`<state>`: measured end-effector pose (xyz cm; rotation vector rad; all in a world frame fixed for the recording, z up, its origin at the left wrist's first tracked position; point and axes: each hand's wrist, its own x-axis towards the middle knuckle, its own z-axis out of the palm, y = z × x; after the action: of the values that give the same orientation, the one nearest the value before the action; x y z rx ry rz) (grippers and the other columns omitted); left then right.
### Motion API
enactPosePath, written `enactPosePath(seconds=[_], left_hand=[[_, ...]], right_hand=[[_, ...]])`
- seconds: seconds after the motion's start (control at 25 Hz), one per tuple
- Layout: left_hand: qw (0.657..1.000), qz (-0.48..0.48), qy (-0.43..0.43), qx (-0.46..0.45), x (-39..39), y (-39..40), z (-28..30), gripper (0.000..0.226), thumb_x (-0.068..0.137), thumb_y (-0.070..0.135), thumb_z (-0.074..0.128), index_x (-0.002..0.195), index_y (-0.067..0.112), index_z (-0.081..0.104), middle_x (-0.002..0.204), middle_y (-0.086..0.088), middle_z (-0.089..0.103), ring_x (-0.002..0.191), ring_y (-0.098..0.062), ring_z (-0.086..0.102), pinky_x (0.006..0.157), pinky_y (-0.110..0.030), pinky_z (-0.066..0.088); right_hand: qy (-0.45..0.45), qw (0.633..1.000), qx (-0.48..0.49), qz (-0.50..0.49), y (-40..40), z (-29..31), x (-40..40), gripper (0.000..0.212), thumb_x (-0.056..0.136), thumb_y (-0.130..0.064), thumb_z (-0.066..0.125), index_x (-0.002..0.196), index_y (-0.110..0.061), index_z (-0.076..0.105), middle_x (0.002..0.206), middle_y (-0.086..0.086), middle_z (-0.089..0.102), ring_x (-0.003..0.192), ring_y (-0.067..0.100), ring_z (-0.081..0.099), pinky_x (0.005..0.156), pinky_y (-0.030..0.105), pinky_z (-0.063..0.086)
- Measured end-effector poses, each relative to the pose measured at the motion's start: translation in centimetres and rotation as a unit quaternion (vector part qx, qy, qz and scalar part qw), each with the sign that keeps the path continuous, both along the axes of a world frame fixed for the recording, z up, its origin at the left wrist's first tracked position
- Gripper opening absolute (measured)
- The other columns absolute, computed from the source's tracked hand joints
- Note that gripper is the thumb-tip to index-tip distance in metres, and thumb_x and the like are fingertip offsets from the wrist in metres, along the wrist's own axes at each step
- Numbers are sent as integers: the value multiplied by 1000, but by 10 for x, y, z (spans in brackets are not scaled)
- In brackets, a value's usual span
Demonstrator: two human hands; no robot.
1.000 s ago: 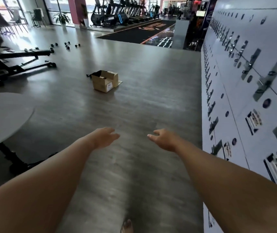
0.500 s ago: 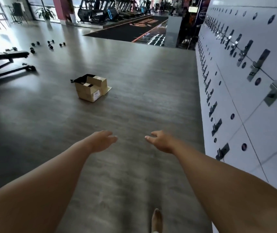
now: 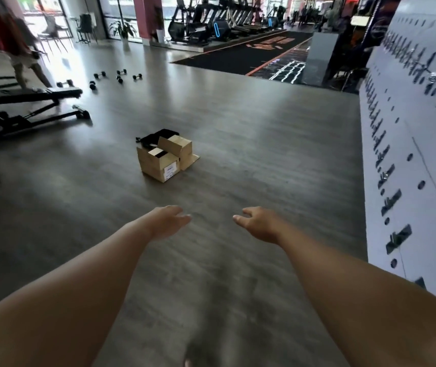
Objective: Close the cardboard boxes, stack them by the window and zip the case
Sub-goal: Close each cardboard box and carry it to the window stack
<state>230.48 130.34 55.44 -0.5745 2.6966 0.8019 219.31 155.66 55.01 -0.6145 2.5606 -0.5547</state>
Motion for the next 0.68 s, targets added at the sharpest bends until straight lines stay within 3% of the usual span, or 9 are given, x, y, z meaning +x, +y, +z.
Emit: enactPosePath(seconds=[0.08,0.2,0.28,0.4,0.52,0.68], left_hand=[[1000,12,-3,8,-55,-26,-8,49,91,61,48,123,26,59,134,-6,58,116,-25,55,87,-34,42],[1000,27,4,17,-142,-71,-16,58,94,58,48,138,21,51,144,-8,51,128,-28,50,102,-38,42],[999,30,4,26,-195,-99,-14,55,94,57,48,133,19,54,139,-10,55,125,-29,53,99,-39,43],[997,42,11,56,-269,-135,-8,50,99,47,50,137,14,53,144,-14,51,130,-32,48,105,-38,38],[999,24,6,40,-343,-166,-4,37,96,51,50,115,21,61,128,-12,57,113,-28,55,98,-40,46],[998,41,6,46,-443,-197,-12,38,95,53,54,118,23,62,124,-7,58,106,-22,59,89,-36,50]], right_hand=[[-4,1000,4,3,-26,-6,-59,79,93,-67,49,153,-16,42,158,6,40,144,26,39,118,38,31],[8,1000,14,12,-70,-8,-148,79,94,-67,48,153,-15,41,159,6,39,145,26,38,117,36,31],[4,1000,22,11,-96,-2,-199,78,95,-66,48,153,-15,41,159,6,39,145,26,38,116,36,31],[11,1000,18,3,-130,4,-270,76,95,-64,49,153,-15,41,159,7,39,145,26,38,117,35,31],[1,1000,11,2,-162,3,-346,76,96,-64,48,153,-15,40,160,7,38,146,26,37,118,35,30],[6,1000,17,14,-199,-16,-449,78,94,-67,48,153,-16,41,159,7,39,145,27,38,118,37,31]])
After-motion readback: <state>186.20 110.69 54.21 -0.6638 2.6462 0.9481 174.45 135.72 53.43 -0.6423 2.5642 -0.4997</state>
